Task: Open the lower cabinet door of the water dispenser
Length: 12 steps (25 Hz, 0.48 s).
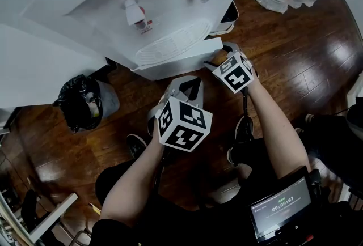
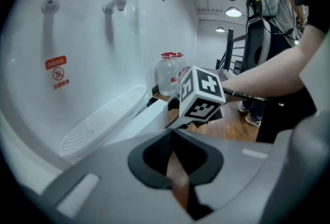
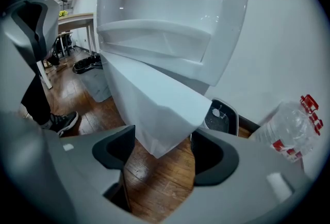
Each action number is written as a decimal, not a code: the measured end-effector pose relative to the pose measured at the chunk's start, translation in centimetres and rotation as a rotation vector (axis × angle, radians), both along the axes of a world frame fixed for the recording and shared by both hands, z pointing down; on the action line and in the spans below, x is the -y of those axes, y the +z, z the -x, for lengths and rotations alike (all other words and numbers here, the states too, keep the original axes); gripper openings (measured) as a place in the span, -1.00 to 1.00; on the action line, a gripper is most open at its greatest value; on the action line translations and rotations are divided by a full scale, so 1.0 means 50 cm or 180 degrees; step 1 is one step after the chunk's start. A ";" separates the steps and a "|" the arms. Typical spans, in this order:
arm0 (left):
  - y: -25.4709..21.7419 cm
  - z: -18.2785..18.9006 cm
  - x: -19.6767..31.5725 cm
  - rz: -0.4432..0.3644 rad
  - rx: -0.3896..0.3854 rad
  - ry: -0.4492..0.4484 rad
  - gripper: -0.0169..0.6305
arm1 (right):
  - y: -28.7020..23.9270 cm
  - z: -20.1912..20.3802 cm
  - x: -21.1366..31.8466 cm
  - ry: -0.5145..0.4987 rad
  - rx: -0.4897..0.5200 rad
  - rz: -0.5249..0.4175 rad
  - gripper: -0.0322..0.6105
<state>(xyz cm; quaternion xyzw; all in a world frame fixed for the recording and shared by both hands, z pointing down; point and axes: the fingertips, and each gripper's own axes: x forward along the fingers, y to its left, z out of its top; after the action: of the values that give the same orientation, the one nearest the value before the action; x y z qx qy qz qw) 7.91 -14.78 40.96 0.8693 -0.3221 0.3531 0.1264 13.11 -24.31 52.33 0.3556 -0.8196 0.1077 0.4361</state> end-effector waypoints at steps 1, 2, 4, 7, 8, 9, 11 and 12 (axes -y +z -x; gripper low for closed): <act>-0.006 0.002 -0.005 -0.0026 -0.0011 -0.0022 -0.88 | -0.001 -0.002 -0.012 -0.0002 -0.0014 0.0007 0.17; -0.012 0.006 -0.010 -0.0059 -0.0024 -0.0053 -0.88 | -0.002 -0.003 -0.025 -0.0002 -0.0030 0.0014 0.17; -0.023 0.016 -0.015 -0.0110 -0.0062 -0.0145 -0.88 | -0.004 -0.006 -0.050 0.0016 -0.0042 0.0030 0.17; -0.034 0.030 -0.024 -0.0089 -0.0166 -0.0280 -0.88 | -0.005 -0.008 -0.086 0.0021 -0.0061 0.0054 0.17; -0.038 0.034 -0.029 -0.0080 -0.0198 -0.0307 -0.88 | -0.004 -0.007 -0.099 0.0012 -0.0078 0.0061 0.17; -0.043 0.038 -0.034 -0.0082 -0.0218 -0.0325 -0.89 | -0.004 -0.005 -0.110 0.0008 -0.0086 0.0070 0.17; -0.052 0.045 -0.043 -0.0110 -0.0229 -0.0338 -0.88 | -0.005 -0.001 -0.129 0.0024 -0.0079 0.0093 0.17; -0.056 0.048 -0.047 -0.0126 -0.0231 -0.0344 -0.89 | -0.006 0.000 -0.137 0.0040 -0.0072 0.0105 0.17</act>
<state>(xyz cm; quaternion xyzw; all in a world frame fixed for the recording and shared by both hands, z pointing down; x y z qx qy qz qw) 5.50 -12.45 38.15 0.8652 -0.3707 0.3075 0.1397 13.11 -17.46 52.02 0.3546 -0.8105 0.1199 0.4505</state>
